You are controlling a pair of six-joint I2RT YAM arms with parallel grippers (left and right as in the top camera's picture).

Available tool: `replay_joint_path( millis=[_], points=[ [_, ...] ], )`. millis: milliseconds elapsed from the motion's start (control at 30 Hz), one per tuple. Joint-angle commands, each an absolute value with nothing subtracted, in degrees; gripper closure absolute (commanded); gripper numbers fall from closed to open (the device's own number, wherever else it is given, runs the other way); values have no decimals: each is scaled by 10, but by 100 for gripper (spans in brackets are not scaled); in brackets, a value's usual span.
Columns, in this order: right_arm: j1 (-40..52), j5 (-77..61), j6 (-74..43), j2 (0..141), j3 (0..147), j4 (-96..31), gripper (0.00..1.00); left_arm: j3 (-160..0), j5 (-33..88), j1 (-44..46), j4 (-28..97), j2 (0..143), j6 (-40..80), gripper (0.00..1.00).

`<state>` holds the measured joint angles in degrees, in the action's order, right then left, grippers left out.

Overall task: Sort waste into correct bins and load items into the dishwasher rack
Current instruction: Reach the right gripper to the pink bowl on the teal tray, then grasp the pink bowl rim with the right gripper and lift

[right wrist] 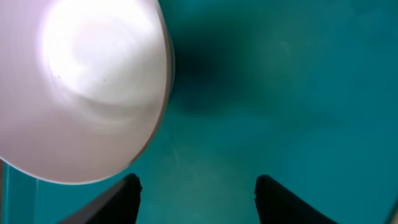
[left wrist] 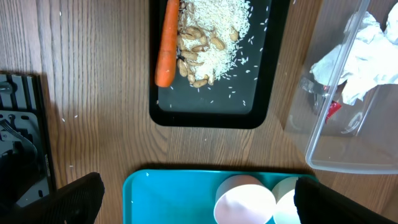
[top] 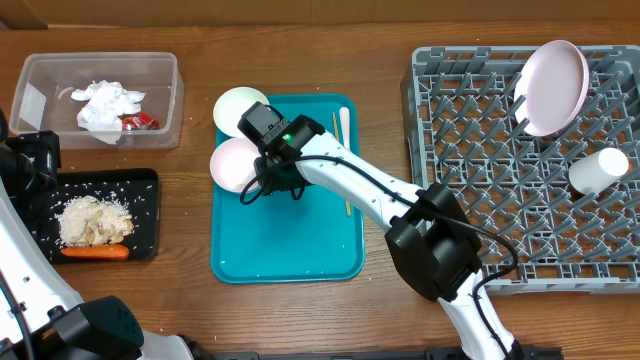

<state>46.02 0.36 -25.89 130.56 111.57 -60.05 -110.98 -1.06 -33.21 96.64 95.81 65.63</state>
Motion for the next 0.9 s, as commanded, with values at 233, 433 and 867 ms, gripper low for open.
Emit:
replay_joint_path(
  millis=[233,433,867],
  points=[
    [531,-61,-26,1272,1174,-544,25,-1111,-15,-333,968,957,649,0],
    [555,-41,-14,1331,1174,-519,26,-1111,-15,-333,968,957,649,0],
    [551,-8,-15,1364,1174,-484,39,-1111,-15,-333,968,957,649,0]
  ],
)
